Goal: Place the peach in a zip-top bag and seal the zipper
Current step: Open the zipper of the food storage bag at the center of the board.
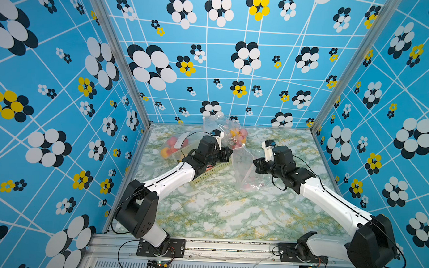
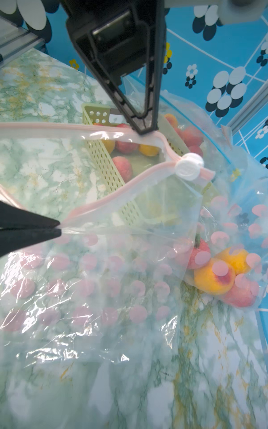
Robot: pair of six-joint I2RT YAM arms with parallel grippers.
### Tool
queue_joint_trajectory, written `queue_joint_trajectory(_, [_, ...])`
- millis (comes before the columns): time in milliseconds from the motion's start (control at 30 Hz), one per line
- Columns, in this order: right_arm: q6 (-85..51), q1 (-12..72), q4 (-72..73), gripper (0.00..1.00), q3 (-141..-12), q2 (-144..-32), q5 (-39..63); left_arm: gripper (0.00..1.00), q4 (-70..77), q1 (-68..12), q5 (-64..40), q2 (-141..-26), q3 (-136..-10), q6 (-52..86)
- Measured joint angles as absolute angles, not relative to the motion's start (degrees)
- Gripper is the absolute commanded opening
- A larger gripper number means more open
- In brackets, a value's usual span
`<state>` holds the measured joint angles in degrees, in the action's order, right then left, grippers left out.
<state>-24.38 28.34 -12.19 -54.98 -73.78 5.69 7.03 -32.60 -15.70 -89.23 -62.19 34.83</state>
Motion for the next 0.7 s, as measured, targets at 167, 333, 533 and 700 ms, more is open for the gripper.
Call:
queue_joint_trajectory(167, [-31.0,29.0,-16.1,0.47,-57.8,-73.8,4.7,0.0,5.9,-35.2,-13.4,-89.2,-62.2,34.0])
queue_joint_trajectory(333, [-37.0,29.9,-18.1,0.55,-60.1,-74.4,4.3,0.0,4.6,-36.5,-11.6,-89.2,-62.7,33.5])
queue_joint_trajectory(533, [-39.1,35.8,-22.9,0.62,-69.2,-79.9,-1.2,0.0,4.2,-36.5,-9.6,-89.2,-62.9,33.4])
queue_joint_trajectory(700, [-39.5,39.7,-25.6,0.66,-72.9,-84.5,-5.3,0.0,4.2,-36.5,-8.9,-89.2,-62.9,33.4])
